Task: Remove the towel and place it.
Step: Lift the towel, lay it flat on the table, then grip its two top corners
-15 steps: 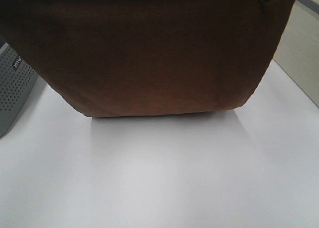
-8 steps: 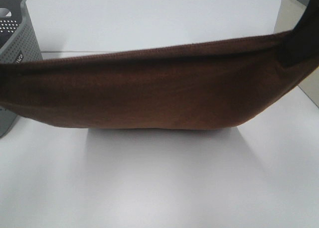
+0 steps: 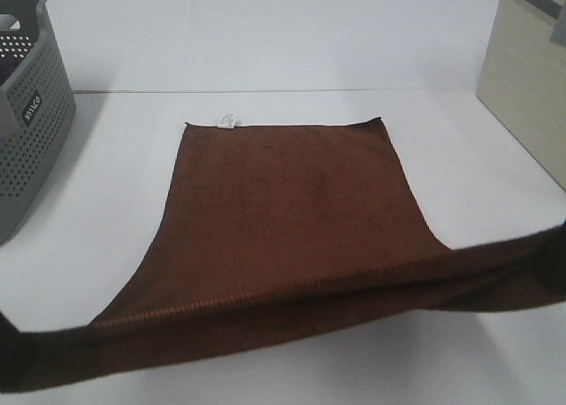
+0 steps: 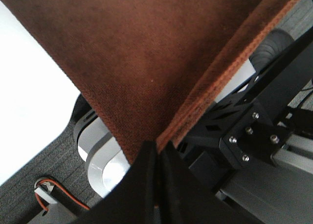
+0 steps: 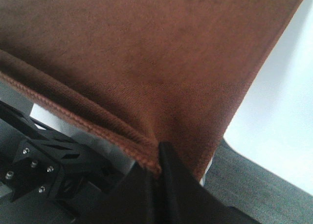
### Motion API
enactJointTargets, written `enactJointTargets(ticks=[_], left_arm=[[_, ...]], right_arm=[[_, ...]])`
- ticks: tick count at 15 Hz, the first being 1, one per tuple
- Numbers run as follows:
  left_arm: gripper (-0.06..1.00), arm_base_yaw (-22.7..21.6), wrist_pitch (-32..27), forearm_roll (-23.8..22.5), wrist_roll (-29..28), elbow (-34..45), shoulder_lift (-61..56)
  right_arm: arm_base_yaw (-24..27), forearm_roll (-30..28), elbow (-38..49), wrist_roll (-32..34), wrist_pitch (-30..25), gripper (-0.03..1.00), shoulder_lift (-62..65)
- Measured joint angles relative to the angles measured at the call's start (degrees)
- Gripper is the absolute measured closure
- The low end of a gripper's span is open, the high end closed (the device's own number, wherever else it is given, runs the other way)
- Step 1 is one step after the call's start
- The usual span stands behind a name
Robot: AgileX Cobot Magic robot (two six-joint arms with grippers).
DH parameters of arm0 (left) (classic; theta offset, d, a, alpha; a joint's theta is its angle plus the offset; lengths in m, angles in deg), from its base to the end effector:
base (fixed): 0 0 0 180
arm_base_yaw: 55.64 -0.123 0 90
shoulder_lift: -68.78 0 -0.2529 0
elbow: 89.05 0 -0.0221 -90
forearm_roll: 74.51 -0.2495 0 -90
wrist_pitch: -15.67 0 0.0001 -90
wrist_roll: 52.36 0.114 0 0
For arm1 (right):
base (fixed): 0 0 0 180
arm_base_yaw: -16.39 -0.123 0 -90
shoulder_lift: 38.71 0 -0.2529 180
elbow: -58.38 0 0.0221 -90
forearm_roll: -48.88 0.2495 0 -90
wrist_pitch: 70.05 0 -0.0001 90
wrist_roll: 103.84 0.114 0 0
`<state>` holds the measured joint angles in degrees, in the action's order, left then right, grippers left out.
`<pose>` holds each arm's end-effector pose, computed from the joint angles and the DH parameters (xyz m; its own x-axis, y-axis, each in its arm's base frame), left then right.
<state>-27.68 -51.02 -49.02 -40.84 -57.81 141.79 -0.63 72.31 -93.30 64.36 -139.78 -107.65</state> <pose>0.1500 -0.1306 0.2222 -0.8589 0.4711 -0.2010 0.5115 0.7684 -0.3847 0.1655 0.0951 0.2471 -0.9030 -0.3316 -0.2733 -0.4139 0.8420 0.3459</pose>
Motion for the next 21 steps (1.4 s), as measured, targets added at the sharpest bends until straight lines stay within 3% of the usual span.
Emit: enactJointTargets(ticks=[3,10,14,21], left_arm=[[0.94,5.21,0.74,-1.66,-3.84,2.52,0.0],[0.94,10.14,1.03,-1.66,-5.96,4.64,8.48],[0.94,10.77,2.81,-1.32,-5.96,4.64,19.08],[0.94,10.77,6.25,0.0,-5.96,4.24,28.02]], right_arm=[[0.23,1.66,5.56,0.0,0.0,0.96,0.69],[0.46,2.58,10.89,-1.32,-0.06,0.96,-3.78],[0.46,2.35,11.29,-1.55,0.17,0.96,-15.13],[0.52,1.32,11.29,-3.04,1.78,0.96,-25.61]])
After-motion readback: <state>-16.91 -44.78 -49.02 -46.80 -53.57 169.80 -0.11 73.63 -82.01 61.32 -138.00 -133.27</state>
